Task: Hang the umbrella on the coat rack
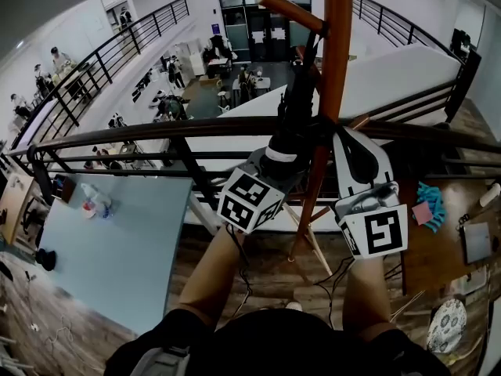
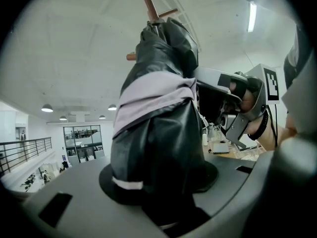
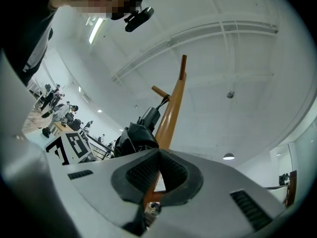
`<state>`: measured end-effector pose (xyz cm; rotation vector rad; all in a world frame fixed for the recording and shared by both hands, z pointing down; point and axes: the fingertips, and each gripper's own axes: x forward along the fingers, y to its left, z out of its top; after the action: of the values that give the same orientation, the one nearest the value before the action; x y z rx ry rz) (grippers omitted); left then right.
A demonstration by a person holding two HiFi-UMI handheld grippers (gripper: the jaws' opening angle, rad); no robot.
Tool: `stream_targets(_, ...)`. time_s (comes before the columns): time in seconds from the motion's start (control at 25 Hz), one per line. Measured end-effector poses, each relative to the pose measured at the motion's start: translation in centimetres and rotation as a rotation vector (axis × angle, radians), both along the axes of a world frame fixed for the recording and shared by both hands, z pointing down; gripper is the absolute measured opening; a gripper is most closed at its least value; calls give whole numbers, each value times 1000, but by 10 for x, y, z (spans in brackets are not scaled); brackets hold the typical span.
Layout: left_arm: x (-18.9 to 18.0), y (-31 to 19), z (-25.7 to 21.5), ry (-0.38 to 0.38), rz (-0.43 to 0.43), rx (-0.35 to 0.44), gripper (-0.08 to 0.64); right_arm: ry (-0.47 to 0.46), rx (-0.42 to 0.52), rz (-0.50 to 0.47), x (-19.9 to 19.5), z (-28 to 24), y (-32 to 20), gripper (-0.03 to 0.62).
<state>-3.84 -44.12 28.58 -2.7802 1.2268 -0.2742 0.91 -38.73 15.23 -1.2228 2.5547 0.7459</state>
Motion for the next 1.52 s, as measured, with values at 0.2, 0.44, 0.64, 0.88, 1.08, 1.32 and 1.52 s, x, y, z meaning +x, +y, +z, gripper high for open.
stream_targets(0.2, -1, 0, 1, 0, -15, 18, 213, 3, -24, 8, 2, 10, -3, 31)
stream_targets(0.44, -5, -1, -2, 13, -68, 60, 232, 31, -55, 23, 2, 24, -6, 31)
stream_targets(0.64, -7, 1, -1, 13, -95, 104, 241, 37, -72, 31, 2, 33, -6, 31)
stream_targets(0.88, -9, 10, -6, -2, -105, 155, 264, 37, -87, 43, 2, 35, -3, 31)
stream_targets(1.08, -8, 21, -6, 19, -74, 174, 288, 49, -95, 40, -2, 39, 1, 31)
stream_targets(1.32, -4, 35, -10, 38, -48, 187, 302, 55, -99, 40, -5, 37, 10, 31)
stream_targets(1.52, -3, 41, -2, 28, -35, 184, 324, 61, -102, 43, -5, 43, 16, 31)
